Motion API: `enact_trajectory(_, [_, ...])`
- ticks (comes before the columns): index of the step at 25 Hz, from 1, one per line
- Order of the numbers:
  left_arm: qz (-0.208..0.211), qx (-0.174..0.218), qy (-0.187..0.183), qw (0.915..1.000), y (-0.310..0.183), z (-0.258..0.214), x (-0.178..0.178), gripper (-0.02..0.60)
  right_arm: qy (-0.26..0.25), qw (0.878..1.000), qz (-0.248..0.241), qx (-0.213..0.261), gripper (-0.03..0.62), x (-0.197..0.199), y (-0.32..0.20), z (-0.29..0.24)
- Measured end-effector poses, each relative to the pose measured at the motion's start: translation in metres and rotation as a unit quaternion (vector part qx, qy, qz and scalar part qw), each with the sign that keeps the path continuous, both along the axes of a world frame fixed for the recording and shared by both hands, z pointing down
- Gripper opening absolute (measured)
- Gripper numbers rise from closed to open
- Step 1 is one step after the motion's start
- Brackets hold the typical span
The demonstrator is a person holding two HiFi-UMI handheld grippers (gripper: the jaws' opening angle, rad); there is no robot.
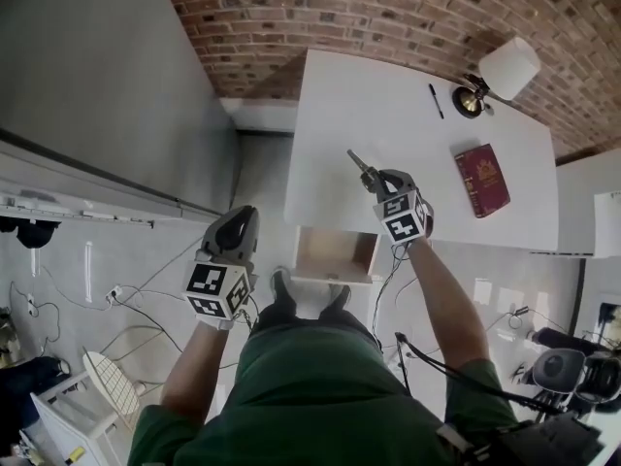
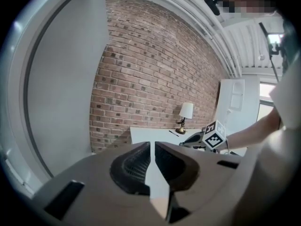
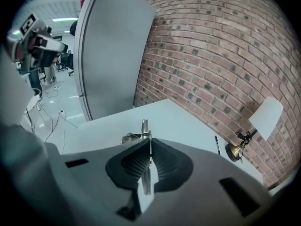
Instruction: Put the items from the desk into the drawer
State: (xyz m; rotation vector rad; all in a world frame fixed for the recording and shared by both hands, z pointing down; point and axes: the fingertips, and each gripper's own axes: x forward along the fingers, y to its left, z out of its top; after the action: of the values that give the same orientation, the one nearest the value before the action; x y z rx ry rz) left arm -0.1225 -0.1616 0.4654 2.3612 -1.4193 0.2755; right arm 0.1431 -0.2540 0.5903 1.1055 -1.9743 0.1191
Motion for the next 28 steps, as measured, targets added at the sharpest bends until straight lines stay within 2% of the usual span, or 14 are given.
enact_trajectory(4, [0.023,-0.004,0.002,0.9997,0.008,0.000,0.029,0.026,-0.024,1.000,-0.011,0.001,0.011,0.006,0.029,-0.015])
enact_trajectory(9, [0.044,-0.005,0.010,0.9990,0.013,0.007,0.060,0.026,-0.063,0.997,-0.050,0.004,0.011,-0.001,0.058,-0.033])
enact_trajectory(13, [0.059,-0.017,0.014,0.9980,0.027,0.018,0.077,0.026,-0.092,0.992,-0.082,-0.013,0.011,-0.011,0.095,-0.037])
enact_trajectory(20, [0.061,-0.043,0.008,0.9972,0.042,0.041,0.081,0.026,-0.120,0.980,-0.149,-0.052,0.012,-0.030,0.149,-0.021])
enact_trajectory(25, [0.057,-0.060,0.004,0.9965,0.050,0.060,0.078,0.026,-0.130,0.975,-0.159,-0.085,0.011,-0.036,0.175,0.010])
enact_trajectory(28, [0.057,-0.068,0.002,0.9960,0.053,0.069,0.079,0.026,-0.134,0.974,-0.142,-0.110,0.012,-0.032,0.189,0.040])
